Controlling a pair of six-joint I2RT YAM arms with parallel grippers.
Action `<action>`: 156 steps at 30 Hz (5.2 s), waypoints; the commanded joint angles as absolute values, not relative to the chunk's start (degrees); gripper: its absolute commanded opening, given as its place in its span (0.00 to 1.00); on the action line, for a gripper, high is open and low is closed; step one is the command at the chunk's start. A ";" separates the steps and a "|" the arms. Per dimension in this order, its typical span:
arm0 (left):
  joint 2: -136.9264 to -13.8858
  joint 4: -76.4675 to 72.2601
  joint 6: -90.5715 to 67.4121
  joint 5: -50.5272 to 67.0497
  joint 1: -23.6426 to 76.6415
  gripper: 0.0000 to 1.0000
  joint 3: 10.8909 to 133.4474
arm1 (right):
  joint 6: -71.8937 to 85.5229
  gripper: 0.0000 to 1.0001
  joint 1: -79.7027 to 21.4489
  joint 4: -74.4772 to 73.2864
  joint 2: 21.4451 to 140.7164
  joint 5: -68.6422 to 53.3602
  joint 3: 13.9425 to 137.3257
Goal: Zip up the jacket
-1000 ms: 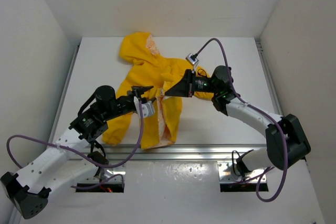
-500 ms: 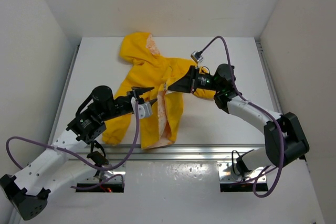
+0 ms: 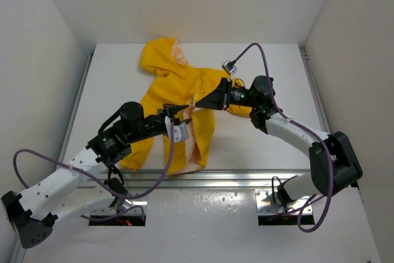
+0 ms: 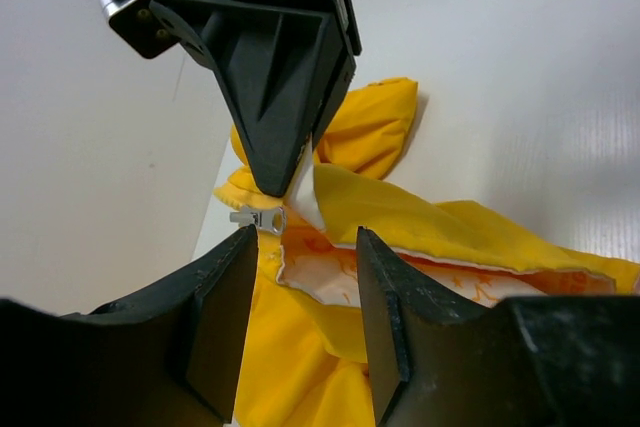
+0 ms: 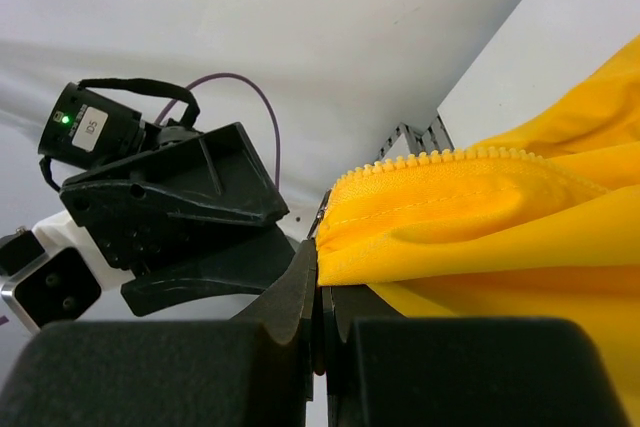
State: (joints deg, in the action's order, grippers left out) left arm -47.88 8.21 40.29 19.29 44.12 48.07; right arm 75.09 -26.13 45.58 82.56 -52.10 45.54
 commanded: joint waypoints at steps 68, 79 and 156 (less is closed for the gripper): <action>-49.13 1.32 36.65 12.13 45.35 0.34 50.54 | 73.74 0.00 -28.04 52.38 80.95 -54.76 44.91; -49.13 1.93 36.12 11.60 44.82 0.33 51.06 | 73.21 0.00 -28.04 52.30 80.25 -55.28 44.38; -56.60 -3.25 17.67 -2.71 42.01 0.00 55.72 | 65.40 0.00 -28.92 50.03 77.35 -69.00 43.77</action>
State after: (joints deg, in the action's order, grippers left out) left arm -55.83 2.09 19.42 8.95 44.47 52.71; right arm 68.99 -27.79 49.89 81.76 -57.91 43.81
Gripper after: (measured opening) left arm 0.009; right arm 0.003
